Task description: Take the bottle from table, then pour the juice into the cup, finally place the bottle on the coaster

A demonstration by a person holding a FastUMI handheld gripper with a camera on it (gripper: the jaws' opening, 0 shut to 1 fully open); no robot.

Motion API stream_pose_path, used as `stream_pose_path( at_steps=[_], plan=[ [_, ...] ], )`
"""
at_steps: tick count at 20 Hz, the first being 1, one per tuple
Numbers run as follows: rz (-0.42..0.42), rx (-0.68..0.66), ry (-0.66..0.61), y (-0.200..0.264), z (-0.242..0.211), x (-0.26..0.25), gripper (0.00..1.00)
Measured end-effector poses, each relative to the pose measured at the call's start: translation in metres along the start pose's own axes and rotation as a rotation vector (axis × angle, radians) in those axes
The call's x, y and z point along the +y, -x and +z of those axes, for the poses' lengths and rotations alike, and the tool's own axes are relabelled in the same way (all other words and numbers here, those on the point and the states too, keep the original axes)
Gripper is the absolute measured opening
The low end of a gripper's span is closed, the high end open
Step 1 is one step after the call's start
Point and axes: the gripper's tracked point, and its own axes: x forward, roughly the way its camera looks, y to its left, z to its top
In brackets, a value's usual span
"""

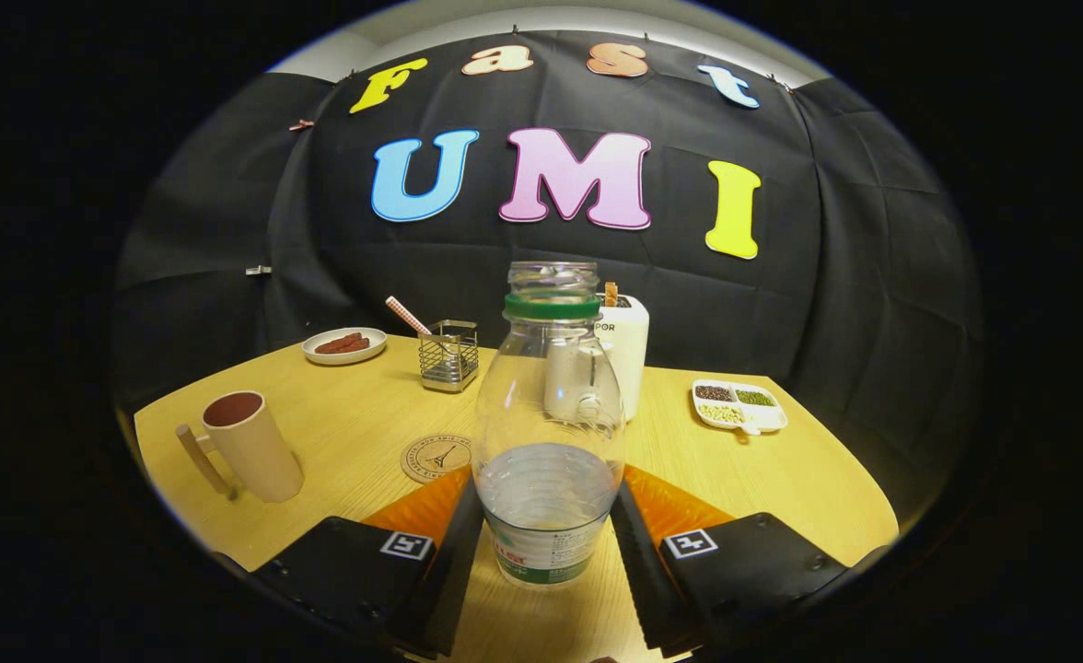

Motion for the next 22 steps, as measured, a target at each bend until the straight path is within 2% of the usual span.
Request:
stream_pose_path(
  at_steps=[5, 9, 15, 22],
  plan=[
    [0.007, -0.015, 0.092, 0.004, 0.018, -0.003, 0.72],
    [0.055, -0.033, 0.163, 0.008, 0.049, 0.007, 0.72],
    [0.076, -0.099, 0.378, 0.009, 0.096, 0.029, 0.72],
    [0.075, -0.126, 0.593, 0.006, 0.118, 0.065, 0.72]
  ],
)
